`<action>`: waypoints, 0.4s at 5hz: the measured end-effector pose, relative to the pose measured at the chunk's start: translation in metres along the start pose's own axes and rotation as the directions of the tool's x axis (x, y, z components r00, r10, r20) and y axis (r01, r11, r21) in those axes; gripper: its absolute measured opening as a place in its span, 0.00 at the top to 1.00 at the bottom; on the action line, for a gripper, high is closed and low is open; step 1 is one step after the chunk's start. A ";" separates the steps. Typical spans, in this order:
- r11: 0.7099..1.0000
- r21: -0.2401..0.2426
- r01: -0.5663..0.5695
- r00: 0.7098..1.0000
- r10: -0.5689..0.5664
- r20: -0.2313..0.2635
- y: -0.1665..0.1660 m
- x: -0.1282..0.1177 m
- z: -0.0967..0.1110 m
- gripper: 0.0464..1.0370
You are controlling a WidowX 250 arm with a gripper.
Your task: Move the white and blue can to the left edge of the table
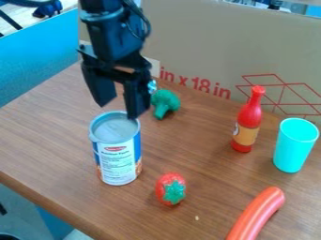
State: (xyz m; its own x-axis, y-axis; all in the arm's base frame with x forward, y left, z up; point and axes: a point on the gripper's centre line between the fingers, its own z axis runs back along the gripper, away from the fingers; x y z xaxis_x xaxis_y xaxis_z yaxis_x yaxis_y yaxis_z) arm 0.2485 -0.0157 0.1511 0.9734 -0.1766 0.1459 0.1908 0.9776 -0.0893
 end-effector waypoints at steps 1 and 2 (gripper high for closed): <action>1.000 0.019 0.001 1.000 -0.001 -0.012 -0.001 0.003 -0.009 0.04; 0.998 0.059 -0.009 0.998 0.013 -0.066 0.006 -0.003 -0.021 0.04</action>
State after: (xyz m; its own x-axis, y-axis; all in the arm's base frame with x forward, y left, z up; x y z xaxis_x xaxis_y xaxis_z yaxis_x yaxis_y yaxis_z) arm 0.2497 -0.0116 0.1291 0.9820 -0.1710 0.0798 0.1739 0.9842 -0.0320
